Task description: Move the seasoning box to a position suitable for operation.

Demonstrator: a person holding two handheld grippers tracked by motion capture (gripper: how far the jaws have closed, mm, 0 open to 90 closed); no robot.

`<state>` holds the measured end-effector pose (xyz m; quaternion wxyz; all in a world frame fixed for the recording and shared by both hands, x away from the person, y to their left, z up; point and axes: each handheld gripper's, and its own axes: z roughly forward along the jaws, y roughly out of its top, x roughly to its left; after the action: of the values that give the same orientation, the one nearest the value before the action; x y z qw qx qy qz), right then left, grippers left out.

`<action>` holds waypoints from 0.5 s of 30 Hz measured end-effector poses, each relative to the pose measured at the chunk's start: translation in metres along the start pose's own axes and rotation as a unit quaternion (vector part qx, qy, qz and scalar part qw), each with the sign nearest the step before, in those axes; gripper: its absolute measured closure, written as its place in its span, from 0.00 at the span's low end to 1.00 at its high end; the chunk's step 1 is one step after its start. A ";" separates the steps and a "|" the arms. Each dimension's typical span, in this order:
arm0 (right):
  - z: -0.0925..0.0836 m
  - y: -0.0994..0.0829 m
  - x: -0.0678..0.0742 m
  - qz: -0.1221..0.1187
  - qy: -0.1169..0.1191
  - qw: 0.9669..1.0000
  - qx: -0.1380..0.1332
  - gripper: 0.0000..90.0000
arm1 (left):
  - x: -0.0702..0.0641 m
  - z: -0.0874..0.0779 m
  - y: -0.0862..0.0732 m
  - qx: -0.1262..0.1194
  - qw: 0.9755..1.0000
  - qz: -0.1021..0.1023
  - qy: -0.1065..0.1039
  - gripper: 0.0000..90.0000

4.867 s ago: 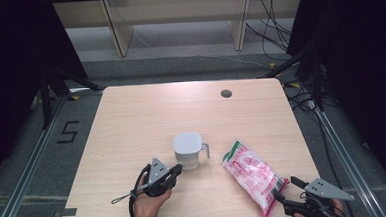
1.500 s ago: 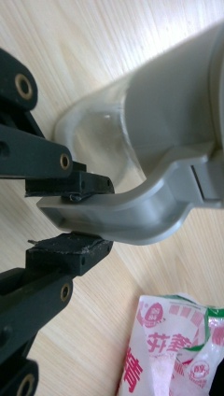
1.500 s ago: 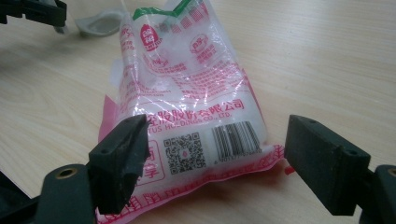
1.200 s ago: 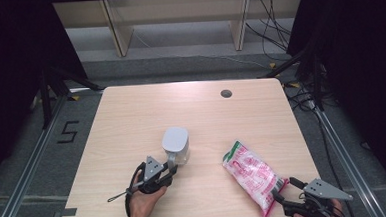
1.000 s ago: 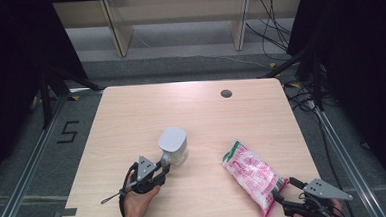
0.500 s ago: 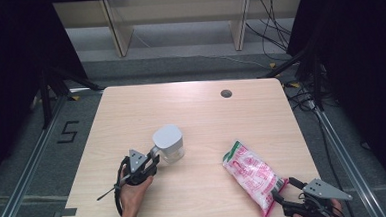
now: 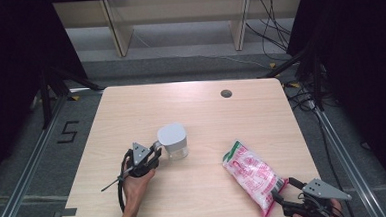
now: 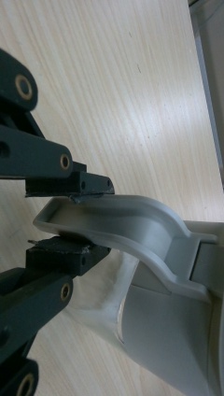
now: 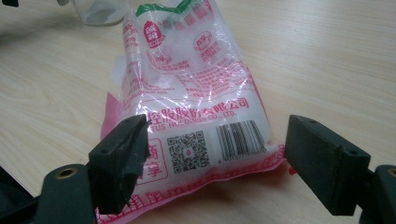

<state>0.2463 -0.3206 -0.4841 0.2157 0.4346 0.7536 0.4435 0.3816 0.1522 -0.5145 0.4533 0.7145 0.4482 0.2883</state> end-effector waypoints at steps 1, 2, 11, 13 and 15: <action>0.000 0.000 0.000 0.000 0.000 1.000 0.000 0.25 | 0.000 0.000 0.000 0.000 1.000 0.000 0.000 0.79; 0.002 0.000 0.000 0.004 0.000 1.000 0.001 0.25 | -0.001 0.003 -0.001 -0.008 1.000 0.006 -0.008 0.79; 0.000 0.000 0.000 0.008 0.006 1.000 0.002 0.25 | -0.010 0.016 0.003 -0.020 0.999 0.011 -0.024 0.80; 0.000 0.000 0.000 0.008 0.002 1.000 0.001 0.25 | -0.012 0.019 0.006 -0.015 1.000 0.013 -0.019 0.80; 0.000 0.000 0.000 0.007 0.008 1.000 0.000 0.25 | -0.013 0.023 0.006 -0.020 1.000 0.005 -0.014 0.81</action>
<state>0.2462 -0.3203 -0.4845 0.2063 0.4364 0.7524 0.4482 0.3974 0.1300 -0.5188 0.4727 0.7115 0.4319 0.2895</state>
